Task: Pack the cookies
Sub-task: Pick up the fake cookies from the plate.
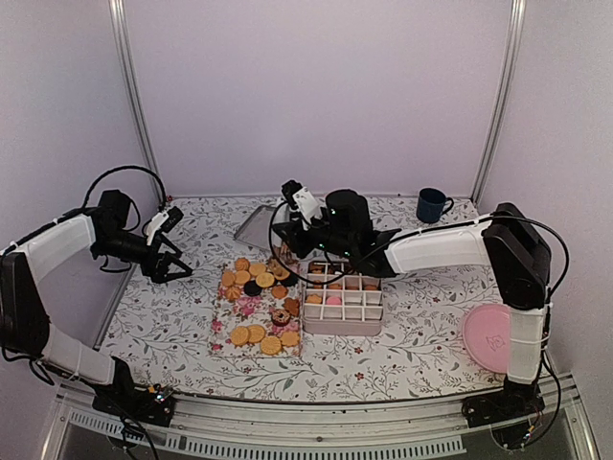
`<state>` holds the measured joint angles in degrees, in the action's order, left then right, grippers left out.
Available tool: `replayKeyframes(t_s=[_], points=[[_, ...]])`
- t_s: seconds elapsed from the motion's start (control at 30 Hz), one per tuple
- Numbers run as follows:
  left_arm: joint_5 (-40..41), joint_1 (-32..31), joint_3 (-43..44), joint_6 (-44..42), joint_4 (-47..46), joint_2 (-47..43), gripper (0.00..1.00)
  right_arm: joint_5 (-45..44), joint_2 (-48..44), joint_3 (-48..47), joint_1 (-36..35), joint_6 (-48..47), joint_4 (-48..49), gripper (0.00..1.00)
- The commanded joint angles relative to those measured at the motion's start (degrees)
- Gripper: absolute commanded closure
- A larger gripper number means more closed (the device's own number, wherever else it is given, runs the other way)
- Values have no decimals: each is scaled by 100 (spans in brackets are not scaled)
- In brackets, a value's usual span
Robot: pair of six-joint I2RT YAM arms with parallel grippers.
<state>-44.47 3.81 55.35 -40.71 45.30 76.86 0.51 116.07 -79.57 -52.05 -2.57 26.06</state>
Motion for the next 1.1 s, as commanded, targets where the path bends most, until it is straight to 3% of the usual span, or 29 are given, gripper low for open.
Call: replayKeyframes(t_s=[0.0,0.37,0.73,0.8,0.93,1.07], points=[[-71,58,81,-86,54,26,6,-16,223,-231,38,-41,300,62],[-71,59,15,-86,23,29,6,-53,83,248,41,-7,235,66],[-89,58,36,-95,61,28,6,604,-382,659,36,212,114,62],[-91,58,37,-108,67,22,6,610,-381,652,16,226,101,69],[-78,58,51,-142,94,16,6,506,-400,612,11,230,97,91],[-68,58,85,-161,102,37,6,459,-472,513,2,413,72,100]])
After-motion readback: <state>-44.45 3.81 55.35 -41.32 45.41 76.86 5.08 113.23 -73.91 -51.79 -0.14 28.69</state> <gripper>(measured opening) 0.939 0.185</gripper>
